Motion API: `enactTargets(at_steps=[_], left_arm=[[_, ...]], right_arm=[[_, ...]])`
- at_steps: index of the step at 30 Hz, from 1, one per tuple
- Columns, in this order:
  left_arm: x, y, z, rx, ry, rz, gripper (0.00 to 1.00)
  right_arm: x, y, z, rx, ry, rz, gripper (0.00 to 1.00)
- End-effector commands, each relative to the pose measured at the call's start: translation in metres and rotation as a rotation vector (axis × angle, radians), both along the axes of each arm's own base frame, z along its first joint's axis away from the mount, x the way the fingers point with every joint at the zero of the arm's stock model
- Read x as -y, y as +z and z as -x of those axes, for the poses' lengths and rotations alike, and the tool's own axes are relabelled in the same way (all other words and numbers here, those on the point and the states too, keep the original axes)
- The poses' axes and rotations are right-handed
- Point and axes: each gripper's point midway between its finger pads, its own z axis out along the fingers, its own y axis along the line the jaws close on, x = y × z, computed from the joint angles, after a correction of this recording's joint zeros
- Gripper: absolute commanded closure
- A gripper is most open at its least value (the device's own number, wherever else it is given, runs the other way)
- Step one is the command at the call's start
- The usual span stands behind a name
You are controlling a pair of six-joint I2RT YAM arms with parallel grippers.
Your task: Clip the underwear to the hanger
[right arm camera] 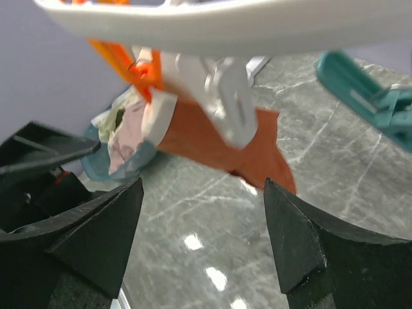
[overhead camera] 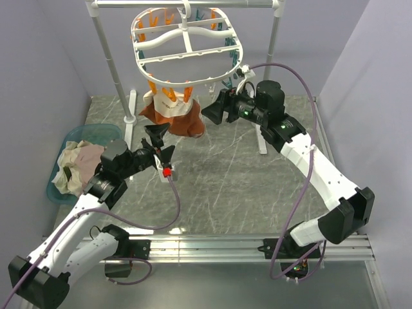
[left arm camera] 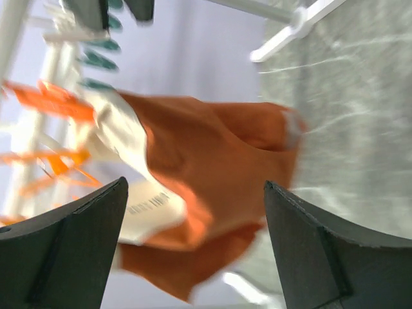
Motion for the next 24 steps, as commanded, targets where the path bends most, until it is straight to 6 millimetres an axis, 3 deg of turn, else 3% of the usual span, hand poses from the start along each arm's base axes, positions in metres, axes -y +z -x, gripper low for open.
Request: enactTargets(at_steps=[1,8,12,15,17,19,20,22,24], left_arm=[[-0.008,-0.013,0.014,-0.27,0.061,0.145,0.09],[-0.026,0.006,0.031,-0.597,0.214,0.518,0.08],[-0.042,0.019,0.029,-0.772,0.357,0.785,0.02],[-0.066,0.024,0.02,-0.849,0.458,0.946,0.01],[-0.076,0.008,0.014,-0.943,0.57,0.996,0.01],[-0.087,0.006,0.009,-0.99,0.647,1.043,0.01],[-0.092,-0.008,0.007,-1.041,0.705,1.033,0.01],[-0.107,-0.014,0.003,-1.067,0.778,1.067,0.01],[-0.113,-0.033,0.005,-1.17,0.853,1.064,0.01]], right_arm=[[0.014,0.021,0.018,0.115,0.038,0.03,0.18],[0.043,0.005,0.031,0.134,0.009,0.11,0.18],[0.075,0.003,0.036,0.153,-0.064,0.145,0.16],[0.101,-0.01,0.04,0.147,-0.13,0.184,0.14],[0.119,-0.011,0.045,0.152,-0.176,0.191,0.14],[0.133,-0.023,0.05,0.132,-0.211,0.209,0.13],[0.139,-0.027,0.052,0.127,-0.231,0.214,0.13],[0.158,-0.039,0.058,0.115,-0.284,0.231,0.12],[0.176,-0.055,0.062,0.084,-0.34,0.238,0.11]])
